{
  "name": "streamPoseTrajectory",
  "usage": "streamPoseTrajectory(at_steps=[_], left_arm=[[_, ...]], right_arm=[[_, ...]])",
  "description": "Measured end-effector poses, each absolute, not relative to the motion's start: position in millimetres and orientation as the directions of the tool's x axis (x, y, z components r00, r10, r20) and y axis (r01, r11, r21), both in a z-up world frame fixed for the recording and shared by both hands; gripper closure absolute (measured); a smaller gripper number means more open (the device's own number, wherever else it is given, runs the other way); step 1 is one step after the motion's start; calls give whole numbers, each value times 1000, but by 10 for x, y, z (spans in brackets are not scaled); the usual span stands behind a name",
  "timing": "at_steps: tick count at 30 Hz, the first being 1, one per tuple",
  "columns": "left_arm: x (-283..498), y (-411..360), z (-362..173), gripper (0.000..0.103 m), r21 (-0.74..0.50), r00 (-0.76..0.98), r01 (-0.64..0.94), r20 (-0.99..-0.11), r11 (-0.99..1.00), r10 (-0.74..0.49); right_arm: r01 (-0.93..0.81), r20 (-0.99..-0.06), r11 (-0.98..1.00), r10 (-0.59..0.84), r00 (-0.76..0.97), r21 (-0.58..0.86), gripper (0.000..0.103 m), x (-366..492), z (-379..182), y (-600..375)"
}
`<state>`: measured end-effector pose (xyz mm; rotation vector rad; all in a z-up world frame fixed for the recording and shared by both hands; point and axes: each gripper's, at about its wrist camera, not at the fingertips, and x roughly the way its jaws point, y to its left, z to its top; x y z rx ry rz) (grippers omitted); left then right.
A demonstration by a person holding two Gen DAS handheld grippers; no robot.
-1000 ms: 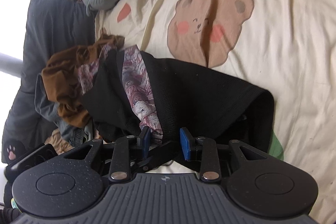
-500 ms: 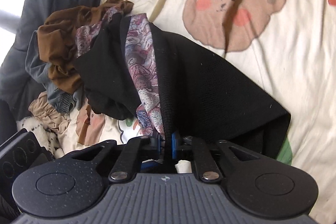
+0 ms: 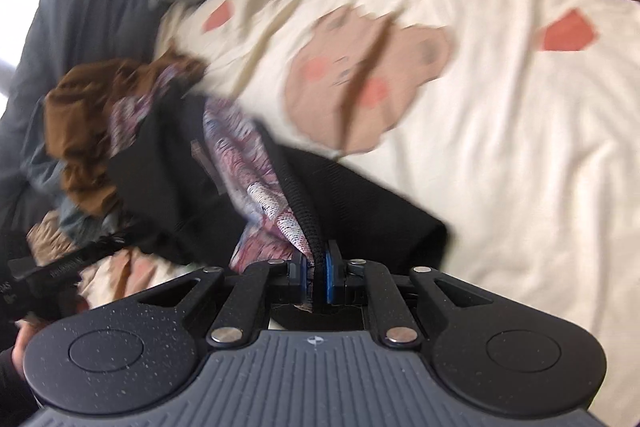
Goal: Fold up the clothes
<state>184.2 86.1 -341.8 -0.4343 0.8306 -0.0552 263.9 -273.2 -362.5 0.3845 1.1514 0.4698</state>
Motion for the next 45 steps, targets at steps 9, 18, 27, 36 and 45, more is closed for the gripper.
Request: streamPoseTrajectory(at_steps=[9,18,27,36,45], left_arm=[[1975,1321,-3344,20,-311,703,-281,-711,908,-25],[2196,1695,-3456,18,-313,675,-372,-737,874,23],[2482,1970,-3660,18,-411,680,-415,-733,812,-23],[2825,2203,-3962,20,-485,648,-438,-754,757,-108],[2972,2373,-4044,88,-528,671,-453,-732,718,-115]], right_arm=[[-88,-793,879,462,398,468,97,2678,-3562,-3181],[-22,-802,901,396,447,432,97,2538,-3467,-3559],[52,-815,910,342,469,412,97,2371,-3405,-3892],[85,-832,913,320,453,398,97,2276,-3485,-3983],[106,-839,906,330,432,411,97,2248,-3602,-4043]])
